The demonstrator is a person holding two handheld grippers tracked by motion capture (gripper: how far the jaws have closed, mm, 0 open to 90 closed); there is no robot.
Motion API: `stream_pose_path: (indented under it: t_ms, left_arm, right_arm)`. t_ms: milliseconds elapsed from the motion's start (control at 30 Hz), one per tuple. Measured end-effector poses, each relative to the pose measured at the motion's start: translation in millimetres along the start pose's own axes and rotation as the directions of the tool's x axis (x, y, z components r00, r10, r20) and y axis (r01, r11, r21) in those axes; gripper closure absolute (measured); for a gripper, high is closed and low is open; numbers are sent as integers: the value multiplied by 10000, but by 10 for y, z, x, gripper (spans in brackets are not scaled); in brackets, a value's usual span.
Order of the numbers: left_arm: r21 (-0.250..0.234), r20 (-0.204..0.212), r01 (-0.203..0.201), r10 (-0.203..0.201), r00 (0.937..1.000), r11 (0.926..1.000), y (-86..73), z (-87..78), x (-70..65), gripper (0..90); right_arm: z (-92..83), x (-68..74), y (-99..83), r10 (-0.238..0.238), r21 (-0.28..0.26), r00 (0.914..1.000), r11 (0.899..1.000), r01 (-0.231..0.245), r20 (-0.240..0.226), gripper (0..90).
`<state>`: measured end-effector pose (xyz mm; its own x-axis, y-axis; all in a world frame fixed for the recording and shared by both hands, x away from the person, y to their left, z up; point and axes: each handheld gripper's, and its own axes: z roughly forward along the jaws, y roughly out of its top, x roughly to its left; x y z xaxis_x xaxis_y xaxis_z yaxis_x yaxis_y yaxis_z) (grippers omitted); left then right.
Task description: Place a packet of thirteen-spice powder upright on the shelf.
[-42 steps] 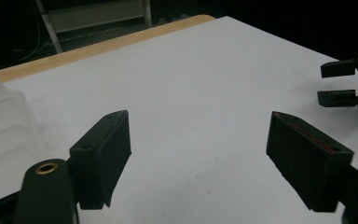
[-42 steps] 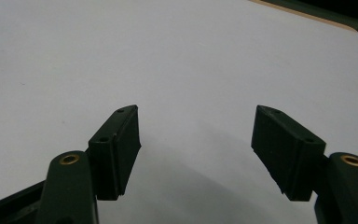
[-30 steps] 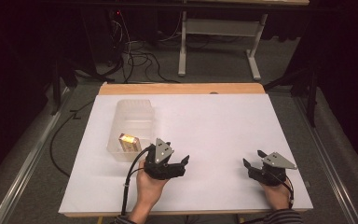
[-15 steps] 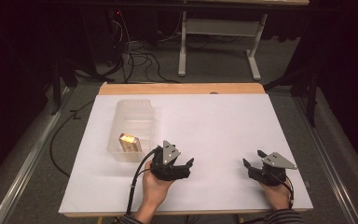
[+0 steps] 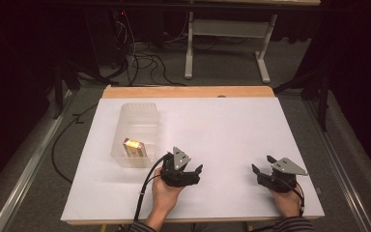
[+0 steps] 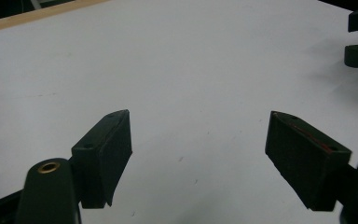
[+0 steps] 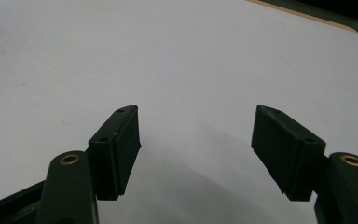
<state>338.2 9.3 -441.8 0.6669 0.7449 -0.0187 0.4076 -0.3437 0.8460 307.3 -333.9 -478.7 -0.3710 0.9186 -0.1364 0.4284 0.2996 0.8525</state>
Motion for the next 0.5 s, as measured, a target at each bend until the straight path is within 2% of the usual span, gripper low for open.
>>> stream_pose_path:
  t_ms: [500]
  left_arm:
    - [0,-358,-62,62,9993,10000,-46,207,-8,241]
  right_arm:
    - [7,6,3,-35,43,10000,10000,35,12,330]
